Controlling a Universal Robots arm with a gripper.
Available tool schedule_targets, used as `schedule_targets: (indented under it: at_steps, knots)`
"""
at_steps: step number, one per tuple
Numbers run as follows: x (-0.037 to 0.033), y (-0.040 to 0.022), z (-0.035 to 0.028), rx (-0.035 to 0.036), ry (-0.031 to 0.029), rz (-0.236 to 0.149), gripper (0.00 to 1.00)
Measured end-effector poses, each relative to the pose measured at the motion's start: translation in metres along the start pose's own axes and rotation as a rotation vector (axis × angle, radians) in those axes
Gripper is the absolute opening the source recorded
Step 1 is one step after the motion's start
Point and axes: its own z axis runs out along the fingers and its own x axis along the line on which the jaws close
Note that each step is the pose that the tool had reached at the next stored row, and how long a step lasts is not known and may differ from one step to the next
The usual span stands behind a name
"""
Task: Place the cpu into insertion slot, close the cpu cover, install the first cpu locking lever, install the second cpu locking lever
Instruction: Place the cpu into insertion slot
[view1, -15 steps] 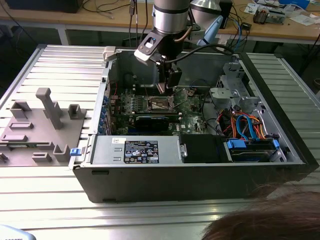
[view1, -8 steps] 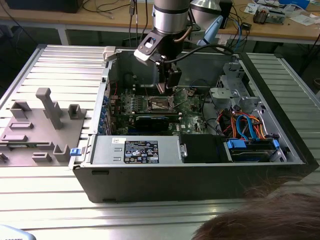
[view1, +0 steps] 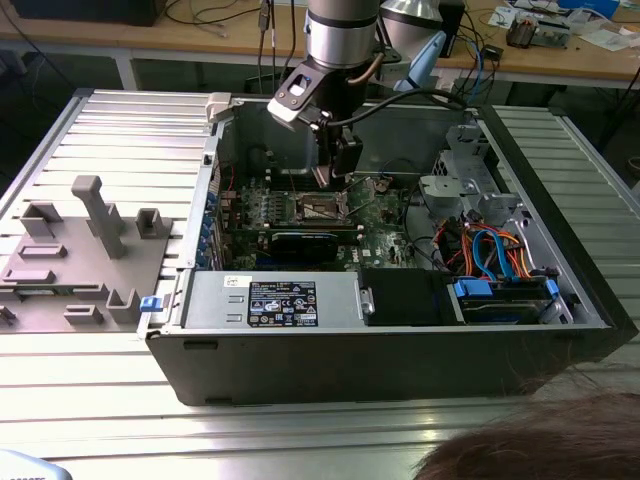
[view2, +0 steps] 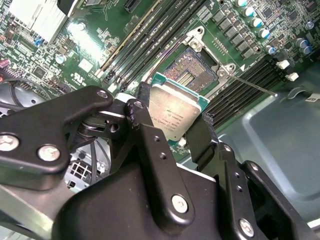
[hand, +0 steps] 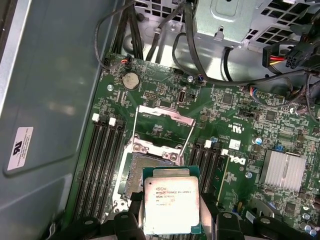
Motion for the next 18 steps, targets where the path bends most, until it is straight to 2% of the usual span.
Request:
schedule_targets:
  at_steps: [18]
  knots:
    - [0.0000, 0.0000, 0.0009, 0.0003, -0.0006, 0.018, 0.54]
